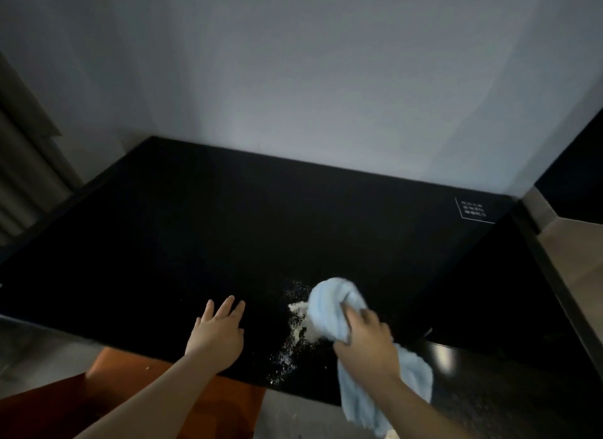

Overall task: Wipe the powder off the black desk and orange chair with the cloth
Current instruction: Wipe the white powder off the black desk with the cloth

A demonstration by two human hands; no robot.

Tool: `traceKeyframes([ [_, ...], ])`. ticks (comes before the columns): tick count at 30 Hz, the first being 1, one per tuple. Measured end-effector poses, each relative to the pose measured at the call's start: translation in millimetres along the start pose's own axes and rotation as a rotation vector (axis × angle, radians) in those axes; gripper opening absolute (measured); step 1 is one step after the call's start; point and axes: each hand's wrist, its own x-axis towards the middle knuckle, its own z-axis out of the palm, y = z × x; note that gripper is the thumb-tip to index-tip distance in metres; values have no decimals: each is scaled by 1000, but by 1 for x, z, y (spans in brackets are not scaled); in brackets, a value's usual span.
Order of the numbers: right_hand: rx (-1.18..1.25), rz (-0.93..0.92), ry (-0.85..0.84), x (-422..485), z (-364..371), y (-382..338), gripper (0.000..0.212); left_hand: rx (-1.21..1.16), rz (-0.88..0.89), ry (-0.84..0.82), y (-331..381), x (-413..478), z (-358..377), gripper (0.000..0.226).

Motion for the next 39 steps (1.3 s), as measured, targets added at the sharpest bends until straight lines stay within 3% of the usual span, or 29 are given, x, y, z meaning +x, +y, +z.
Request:
traceKeyframes([
  [3, 301, 113, 66, 8, -24, 9, 62, -10, 29, 4, -2, 0, 0, 57],
  [5, 213, 277, 136, 17, -43, 32, 67, 25, 37, -15, -2, -4, 2, 57],
  [8, -88, 437, 36, 12, -45, 46, 76, 44, 20, -27, -1, -11, 9, 61],
  [11, -251, 322, 22, -5, -22, 20, 80, 77, 25, -29, 0, -11, 11, 60],
  [15, -109, 0, -30, -20, 5, -12, 69, 168, 99, -37, -5, -9, 14, 52],
  [19, 335, 175, 129, 22, -29, 6, 53, 74, 103, -3, -9, -14, 11, 56],
  [21, 293, 268, 149, 52, -43, 19, 57, 162, 127, -38, -9, -17, 10, 54],
  [25, 44, 384, -13, 77, -25, 5, 62, 142, 116, -63, -12, -17, 0, 57],
  [31, -13, 165, -10, 104, 0, -43, 60, 6, 144, 2, -22, -23, 3, 57],
  [36, -142, -279, -42, 77, 8, -60, 57, -86, 186, -6, -33, -23, 0, 51],
  [39, 156, -476, -246, 58, -4, -53, 49, -202, 170, -24, -37, -21, -9, 48],
])
